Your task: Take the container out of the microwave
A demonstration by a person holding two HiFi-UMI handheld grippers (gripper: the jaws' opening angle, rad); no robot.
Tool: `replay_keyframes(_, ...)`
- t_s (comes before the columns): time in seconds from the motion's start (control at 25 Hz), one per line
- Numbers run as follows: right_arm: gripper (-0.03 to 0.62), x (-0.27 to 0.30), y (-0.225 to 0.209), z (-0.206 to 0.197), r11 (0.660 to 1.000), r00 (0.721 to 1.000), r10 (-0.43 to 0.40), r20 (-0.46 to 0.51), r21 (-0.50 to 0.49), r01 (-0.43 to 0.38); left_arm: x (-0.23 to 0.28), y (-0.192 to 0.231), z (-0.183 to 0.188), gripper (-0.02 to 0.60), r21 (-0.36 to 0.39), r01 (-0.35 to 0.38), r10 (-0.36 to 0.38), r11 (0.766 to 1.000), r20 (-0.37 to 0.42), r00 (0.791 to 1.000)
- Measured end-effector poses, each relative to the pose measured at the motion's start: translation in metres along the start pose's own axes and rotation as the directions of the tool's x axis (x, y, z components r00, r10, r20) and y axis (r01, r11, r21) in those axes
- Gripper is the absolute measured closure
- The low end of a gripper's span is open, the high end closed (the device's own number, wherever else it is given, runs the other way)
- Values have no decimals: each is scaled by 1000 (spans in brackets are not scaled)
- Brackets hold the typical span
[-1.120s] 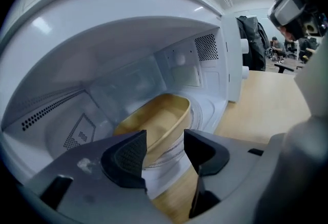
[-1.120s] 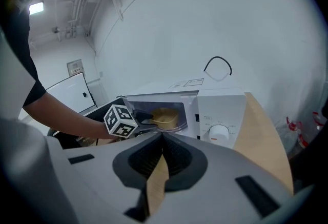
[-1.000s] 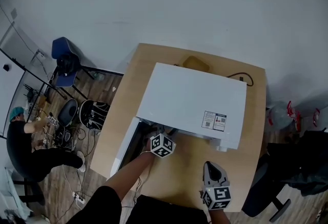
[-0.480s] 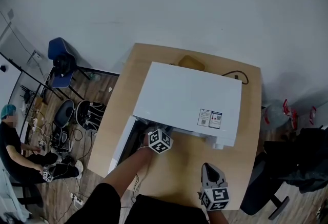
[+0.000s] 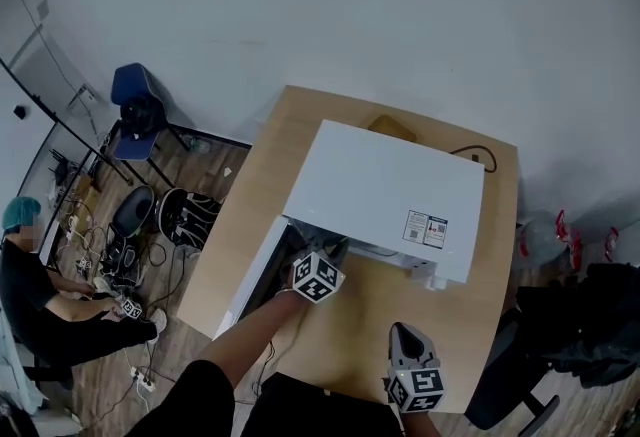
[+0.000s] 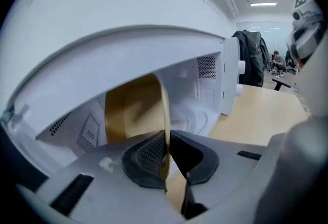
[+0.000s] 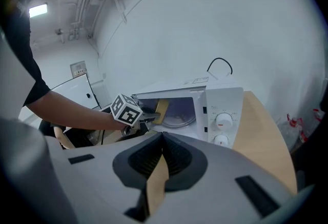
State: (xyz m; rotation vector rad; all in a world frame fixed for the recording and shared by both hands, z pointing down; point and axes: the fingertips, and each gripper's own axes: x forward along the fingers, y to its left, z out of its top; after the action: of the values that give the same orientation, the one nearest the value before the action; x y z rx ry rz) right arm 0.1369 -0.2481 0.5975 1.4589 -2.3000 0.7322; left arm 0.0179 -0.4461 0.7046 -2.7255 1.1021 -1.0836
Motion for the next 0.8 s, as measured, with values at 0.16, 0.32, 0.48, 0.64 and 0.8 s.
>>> replay_keyframes(0.16, 536, -9, 12, 2, 1000, 1000, 0, 24, 1, 0, -19, -13, -8, 557, 1, 17, -17, 1000, -12, 1000)
replay_keyframes(0.32, 536, -21, 22, -3, 1000, 999, 3, 37, -13, -3, -40, -33, -20, 557, -42, 38, -39, 998, -17, 999)
replay_keyframes(0.48, 536, -32, 22, -11, 999, 998, -30, 50, -13, 31, -68, -54, -28, 557, -123, 52, -51, 991, 15, 999)
replay_keyframes(0.64, 536, -52, 27, -6, 998, 994, -63, 91, 3, 63, -104, -77, -31, 558, -231, 60, -46, 971, 65, 997)
replay_keyframes(0.8, 536, -75, 47, -7, 997, 990, -49, 130, 58, 41, -134, -105, -36, 558, -293, 77, -45, 953, 114, 992)
